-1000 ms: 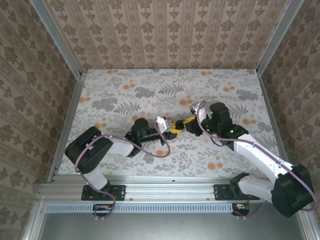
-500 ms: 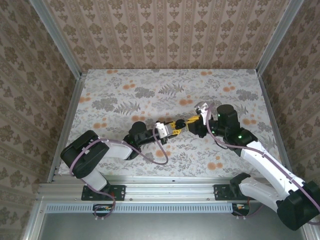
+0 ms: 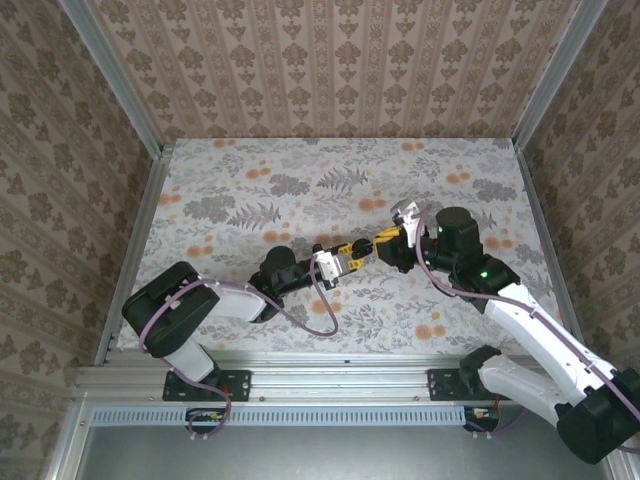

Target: Insert wireless bluetooth earbuds into charging case

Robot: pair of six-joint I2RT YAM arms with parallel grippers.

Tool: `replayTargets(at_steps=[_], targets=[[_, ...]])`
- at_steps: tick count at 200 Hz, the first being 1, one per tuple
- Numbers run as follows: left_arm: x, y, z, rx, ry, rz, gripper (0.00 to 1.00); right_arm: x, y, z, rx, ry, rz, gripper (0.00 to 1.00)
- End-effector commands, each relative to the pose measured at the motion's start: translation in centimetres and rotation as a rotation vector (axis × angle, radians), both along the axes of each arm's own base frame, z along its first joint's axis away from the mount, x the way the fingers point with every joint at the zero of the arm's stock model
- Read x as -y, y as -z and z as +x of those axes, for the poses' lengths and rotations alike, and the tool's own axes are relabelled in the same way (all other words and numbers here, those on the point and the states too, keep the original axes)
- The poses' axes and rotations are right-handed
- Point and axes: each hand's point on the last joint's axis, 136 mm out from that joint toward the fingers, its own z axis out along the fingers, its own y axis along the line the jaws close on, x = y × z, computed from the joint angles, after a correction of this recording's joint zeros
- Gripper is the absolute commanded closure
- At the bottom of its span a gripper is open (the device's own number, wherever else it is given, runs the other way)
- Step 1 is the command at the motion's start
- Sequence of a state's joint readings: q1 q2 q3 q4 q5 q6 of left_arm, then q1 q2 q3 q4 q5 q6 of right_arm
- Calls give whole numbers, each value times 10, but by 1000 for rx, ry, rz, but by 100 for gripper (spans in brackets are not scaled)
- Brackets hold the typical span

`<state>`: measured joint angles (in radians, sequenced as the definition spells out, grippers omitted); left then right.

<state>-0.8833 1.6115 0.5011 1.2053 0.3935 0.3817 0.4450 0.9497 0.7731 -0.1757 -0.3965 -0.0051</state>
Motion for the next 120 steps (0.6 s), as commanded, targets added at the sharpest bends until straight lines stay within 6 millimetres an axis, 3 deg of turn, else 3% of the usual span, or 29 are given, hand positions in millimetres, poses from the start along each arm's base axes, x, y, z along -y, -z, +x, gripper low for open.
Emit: replayTargets(at_steps=[1, 63, 120], targets=[[-1, -13, -5, 62, -4, -22, 98, 1, -1, 1, 14, 3, -43, 76], [-1, -16, -5, 75, -10, -24, 99, -9, 14, -5, -30, -32, -66, 76], [0, -20, -7, 73, -7, -35, 99, -11, 23, 1, -37, -19, -79, 77]])
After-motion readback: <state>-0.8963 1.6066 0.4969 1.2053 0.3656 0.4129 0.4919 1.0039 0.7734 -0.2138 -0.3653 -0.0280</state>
